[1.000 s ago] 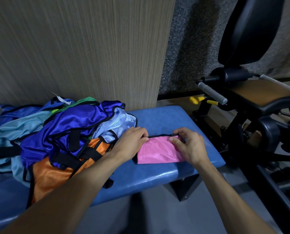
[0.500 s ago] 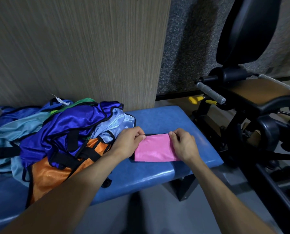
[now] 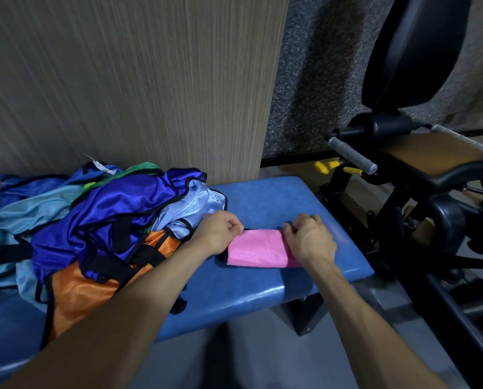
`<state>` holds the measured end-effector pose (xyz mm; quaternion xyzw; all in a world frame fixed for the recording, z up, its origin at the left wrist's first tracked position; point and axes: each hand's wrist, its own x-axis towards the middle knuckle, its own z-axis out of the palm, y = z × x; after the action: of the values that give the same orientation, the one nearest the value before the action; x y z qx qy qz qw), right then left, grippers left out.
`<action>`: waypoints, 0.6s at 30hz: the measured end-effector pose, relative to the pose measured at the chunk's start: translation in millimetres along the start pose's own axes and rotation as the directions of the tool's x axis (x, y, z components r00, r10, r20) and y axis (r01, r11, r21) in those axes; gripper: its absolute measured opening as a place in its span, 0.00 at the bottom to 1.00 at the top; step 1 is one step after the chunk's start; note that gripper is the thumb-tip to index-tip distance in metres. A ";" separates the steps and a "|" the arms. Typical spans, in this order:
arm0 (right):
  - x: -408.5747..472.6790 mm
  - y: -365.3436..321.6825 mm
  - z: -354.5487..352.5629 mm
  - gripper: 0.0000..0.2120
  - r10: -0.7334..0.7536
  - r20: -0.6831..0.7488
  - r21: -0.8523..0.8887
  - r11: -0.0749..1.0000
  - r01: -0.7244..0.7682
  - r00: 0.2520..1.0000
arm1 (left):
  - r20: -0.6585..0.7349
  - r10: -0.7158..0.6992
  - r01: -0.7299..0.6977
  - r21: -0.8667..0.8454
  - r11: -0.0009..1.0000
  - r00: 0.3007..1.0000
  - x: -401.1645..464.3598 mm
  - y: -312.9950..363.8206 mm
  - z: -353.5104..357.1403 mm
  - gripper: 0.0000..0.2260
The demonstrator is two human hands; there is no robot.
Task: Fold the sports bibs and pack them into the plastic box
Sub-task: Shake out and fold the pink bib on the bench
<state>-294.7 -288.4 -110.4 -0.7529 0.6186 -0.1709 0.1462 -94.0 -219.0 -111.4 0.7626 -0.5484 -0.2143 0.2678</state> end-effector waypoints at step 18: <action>13.5 -7.1 7.4 0.17 -0.001 -0.130 0.274 0.961 0.037 0.991 | -0.020 0.210 -0.187 0.385 0.904 0.977 -11.1 17.0 3.4 0.07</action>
<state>-282.7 -300.2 -113.0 -0.7186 0.5894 -0.3051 0.2079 -111.7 -213.4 -102.7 0.7464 -0.6459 -0.0521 0.1516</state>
